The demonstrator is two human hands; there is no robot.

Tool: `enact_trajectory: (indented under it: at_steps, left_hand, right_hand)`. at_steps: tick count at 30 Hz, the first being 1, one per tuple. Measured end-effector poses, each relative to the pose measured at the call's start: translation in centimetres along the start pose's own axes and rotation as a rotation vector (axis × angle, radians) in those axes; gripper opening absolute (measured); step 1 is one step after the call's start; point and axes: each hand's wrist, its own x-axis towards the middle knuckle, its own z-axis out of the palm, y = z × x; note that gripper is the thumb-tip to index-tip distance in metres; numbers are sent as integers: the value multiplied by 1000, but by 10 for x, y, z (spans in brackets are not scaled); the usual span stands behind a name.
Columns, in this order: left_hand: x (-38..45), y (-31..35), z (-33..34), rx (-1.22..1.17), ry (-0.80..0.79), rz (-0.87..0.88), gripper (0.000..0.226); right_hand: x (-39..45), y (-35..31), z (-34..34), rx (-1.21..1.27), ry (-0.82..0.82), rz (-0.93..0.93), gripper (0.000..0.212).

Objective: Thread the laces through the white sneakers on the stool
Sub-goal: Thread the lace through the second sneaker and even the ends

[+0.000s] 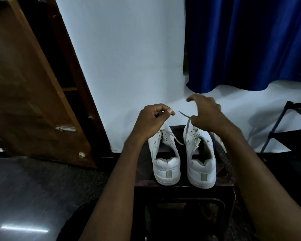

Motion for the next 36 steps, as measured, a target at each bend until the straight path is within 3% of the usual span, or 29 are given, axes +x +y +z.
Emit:
enact_trajectory:
  at_steps: [2, 4, 6, 7, 10, 12, 14, 16, 18, 20, 22, 25, 27, 30, 32, 34, 36]
  left_hand:
    - [-1, 2, 2, 14, -12, -3, 18]
    - [-2, 3, 0, -23, 18, 3, 19]
    - [2, 0, -3, -70, 155, -18, 22]
    - [4, -3, -7, -84, 264, -51, 22]
    - [6, -18, -23, 51, 567, -216, 23]
    - [1, -28, -29, 438, 647, -238, 19]
    - [0, -33, -28, 672, 603, -77, 14]
    - [3, -26, -21, 473, 392, 117, 23]
    - [2, -10, -10, 154, 94, 99, 25]
    - [0, -4, -3, 80, -47, 40, 19]
    - [1, -12, -3, 114, 52, -9, 22]
    - [5, -27, -18, 243, 425, -95, 30]
    - [2, -36, -28, 426, 557, -193, 31]
    - [-3, -48, -23, 506, 448, -188, 13]
    - [-2, -44, -12, 327, 239, -66, 18]
    - [-2, -31, -1, 91, 4, -67, 22]
    - [-2, -25, 3, 44, -60, -64, 18]
  right_hand:
    - [-5, -16, -3, 398, -93, -132, 66]
    - [-6, -27, 0, 670, -170, -116, 48]
    - [-5, -30, 4, 724, -133, -87, 16]
    - [-4, -28, 5, 739, -102, -81, 11]
    - [-1, -20, 5, 773, -44, -29, 27]
    - [0, -15, 3, 773, -24, -20, 30]
    - [-1, -17, 5, 705, -20, -63, 28]
    - [-1, -22, 13, 580, -14, -127, 25]
    - [-1, -30, 22, 506, 1, -171, 24]
    - [2, -33, 28, 491, 20, -172, 21]
    - [3, -31, 29, 488, 5, -164, 22]
    - [4, -21, 26, 521, -53, -116, 25]
    - [4, -14, 23, 512, -57, -92, 25]
    - [5, -16, 28, 444, -69, -87, 24]
    - [5, -20, 37, 413, -87, -95, 23]
    - [5, -25, 46, 389, -82, -115, 23]
    - [5, -27, 49, 394, -75, -139, 25]
